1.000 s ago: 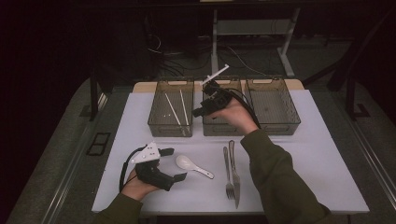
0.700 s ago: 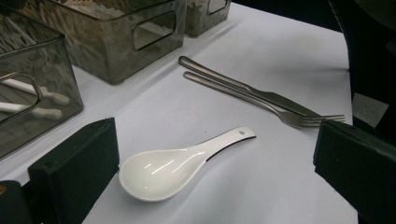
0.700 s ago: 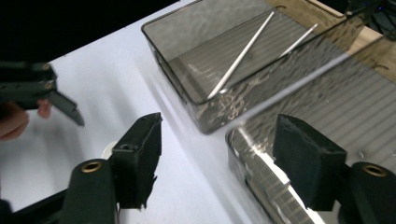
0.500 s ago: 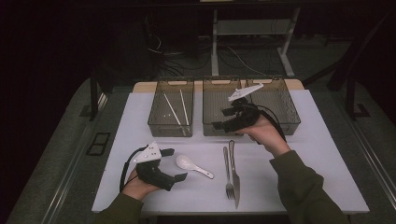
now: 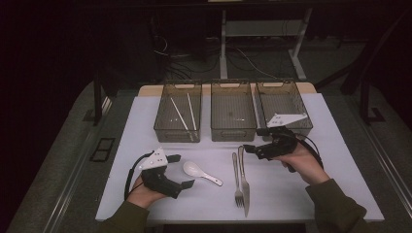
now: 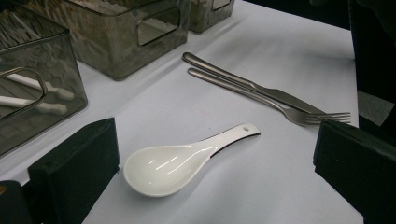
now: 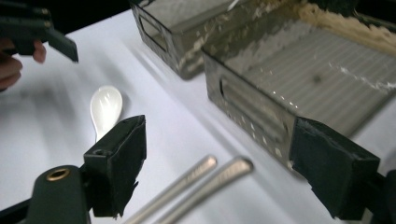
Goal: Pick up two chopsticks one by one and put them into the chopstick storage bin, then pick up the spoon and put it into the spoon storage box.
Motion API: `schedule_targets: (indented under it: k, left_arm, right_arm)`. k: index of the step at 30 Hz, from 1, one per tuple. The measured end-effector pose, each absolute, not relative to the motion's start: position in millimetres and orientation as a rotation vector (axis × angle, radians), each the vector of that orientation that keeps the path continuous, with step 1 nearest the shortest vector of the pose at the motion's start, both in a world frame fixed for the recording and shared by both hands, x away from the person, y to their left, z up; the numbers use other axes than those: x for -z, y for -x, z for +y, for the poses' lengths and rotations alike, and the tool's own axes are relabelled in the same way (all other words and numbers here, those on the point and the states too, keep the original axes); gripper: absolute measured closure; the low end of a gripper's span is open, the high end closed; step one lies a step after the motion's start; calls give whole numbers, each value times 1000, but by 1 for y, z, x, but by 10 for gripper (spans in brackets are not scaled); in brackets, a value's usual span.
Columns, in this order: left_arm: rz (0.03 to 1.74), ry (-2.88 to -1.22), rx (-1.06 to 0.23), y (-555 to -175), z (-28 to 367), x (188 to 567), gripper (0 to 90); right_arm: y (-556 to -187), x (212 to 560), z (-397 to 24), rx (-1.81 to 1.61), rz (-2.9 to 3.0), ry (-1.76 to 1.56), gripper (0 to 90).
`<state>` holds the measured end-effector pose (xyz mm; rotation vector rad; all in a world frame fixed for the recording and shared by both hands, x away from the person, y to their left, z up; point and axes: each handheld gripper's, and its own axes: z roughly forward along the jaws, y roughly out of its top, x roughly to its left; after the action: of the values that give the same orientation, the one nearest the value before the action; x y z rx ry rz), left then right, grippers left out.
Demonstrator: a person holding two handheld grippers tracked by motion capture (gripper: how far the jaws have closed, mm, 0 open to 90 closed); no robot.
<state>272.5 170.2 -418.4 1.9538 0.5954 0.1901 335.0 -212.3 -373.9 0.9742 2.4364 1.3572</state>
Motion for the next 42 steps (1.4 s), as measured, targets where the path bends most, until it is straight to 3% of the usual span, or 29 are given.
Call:
schedule_targets:
  k: [18, 38, 42]
  left_arm:
    - [603, -1968, -196, -275, 171, 418, 0]
    - [574, -1994, -199, -297, 158, 413, 0]
    - [568, -2014, -192, -307, 154, 412, 36]
  right_arm:
    - [-287, 411, -281, -1411, 2347, -1018, 129]
    - [-258, 430, -310, -1421, 2288, -1051, 124]
    - [-258, 430, -310, -1419, 2281, -1066, 124]
